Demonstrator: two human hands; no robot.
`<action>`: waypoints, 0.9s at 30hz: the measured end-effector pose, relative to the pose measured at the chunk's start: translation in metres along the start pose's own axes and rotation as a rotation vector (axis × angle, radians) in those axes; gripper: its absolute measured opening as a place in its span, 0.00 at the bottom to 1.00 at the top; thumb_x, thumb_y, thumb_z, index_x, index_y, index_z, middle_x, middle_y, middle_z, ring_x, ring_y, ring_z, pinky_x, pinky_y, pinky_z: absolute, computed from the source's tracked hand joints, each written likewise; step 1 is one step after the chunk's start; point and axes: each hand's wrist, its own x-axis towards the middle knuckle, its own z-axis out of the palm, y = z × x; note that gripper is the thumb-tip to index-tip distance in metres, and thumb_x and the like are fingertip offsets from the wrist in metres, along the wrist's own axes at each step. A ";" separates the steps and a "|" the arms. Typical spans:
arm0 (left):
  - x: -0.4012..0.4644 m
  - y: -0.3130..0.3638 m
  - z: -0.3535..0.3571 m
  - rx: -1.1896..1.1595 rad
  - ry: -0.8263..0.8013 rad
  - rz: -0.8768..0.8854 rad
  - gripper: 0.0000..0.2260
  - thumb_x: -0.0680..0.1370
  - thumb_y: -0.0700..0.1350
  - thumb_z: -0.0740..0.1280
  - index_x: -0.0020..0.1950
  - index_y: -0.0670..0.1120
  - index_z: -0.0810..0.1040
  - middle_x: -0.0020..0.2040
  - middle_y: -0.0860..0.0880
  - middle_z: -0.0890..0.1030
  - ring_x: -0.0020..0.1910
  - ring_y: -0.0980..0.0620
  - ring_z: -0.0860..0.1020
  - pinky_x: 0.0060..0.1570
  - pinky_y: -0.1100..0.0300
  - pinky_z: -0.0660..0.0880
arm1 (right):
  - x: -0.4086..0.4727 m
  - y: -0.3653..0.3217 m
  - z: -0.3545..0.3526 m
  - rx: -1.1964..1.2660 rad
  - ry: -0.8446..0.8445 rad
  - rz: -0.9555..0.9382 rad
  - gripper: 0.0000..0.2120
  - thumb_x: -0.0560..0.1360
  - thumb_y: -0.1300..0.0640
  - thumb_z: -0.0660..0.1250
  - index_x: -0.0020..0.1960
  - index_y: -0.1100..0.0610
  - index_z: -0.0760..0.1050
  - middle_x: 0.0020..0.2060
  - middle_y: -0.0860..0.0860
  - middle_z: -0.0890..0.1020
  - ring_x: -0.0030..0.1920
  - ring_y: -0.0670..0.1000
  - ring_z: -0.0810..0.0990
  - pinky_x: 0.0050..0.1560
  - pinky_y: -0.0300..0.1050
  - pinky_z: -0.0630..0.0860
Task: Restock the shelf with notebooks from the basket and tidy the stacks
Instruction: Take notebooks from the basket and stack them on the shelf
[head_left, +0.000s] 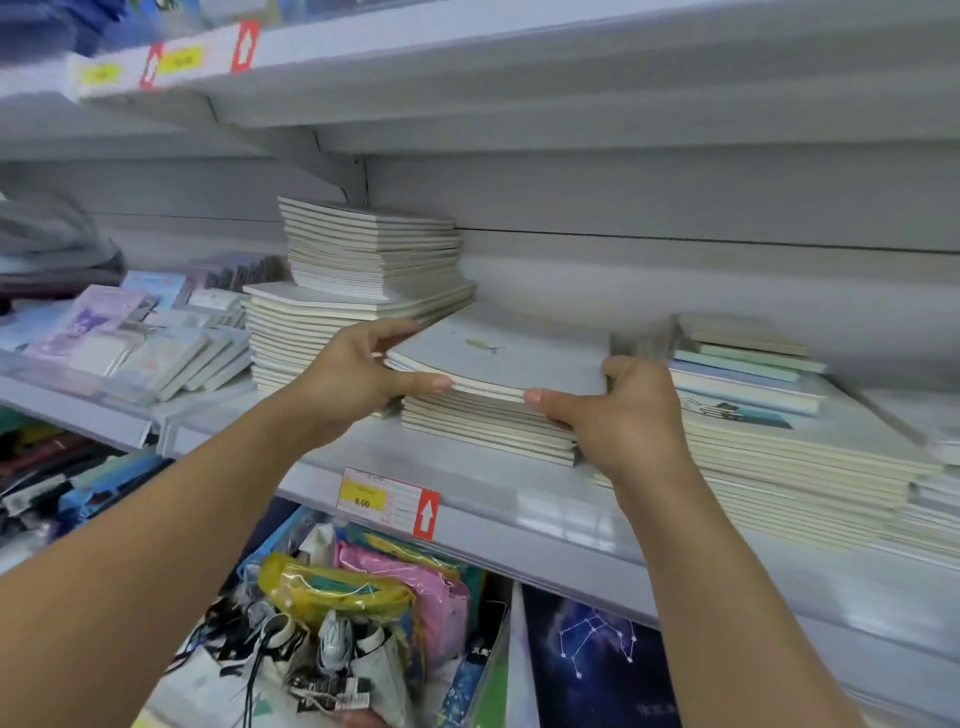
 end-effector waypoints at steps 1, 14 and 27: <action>0.003 -0.004 0.000 -0.037 0.031 0.009 0.31 0.65 0.41 0.79 0.67 0.47 0.75 0.50 0.53 0.82 0.43 0.62 0.81 0.37 0.75 0.73 | 0.000 0.002 0.002 0.009 0.022 -0.013 0.24 0.64 0.54 0.82 0.47 0.67 0.75 0.48 0.63 0.83 0.41 0.59 0.86 0.32 0.50 0.82; 0.020 -0.021 0.021 -0.119 0.238 0.052 0.24 0.71 0.38 0.76 0.66 0.46 0.77 0.66 0.39 0.76 0.27 0.54 0.79 0.33 0.61 0.81 | -0.001 0.009 0.014 -0.029 0.119 -0.010 0.28 0.79 0.67 0.66 0.77 0.59 0.64 0.66 0.54 0.76 0.33 0.54 0.83 0.29 0.42 0.81; -0.093 -0.018 -0.020 0.209 0.376 0.208 0.13 0.79 0.45 0.67 0.63 0.45 0.75 0.52 0.53 0.79 0.31 0.52 0.81 0.29 0.59 0.79 | -0.057 -0.010 0.033 -0.297 0.429 -0.509 0.14 0.81 0.54 0.62 0.64 0.58 0.72 0.56 0.53 0.79 0.52 0.50 0.77 0.47 0.35 0.68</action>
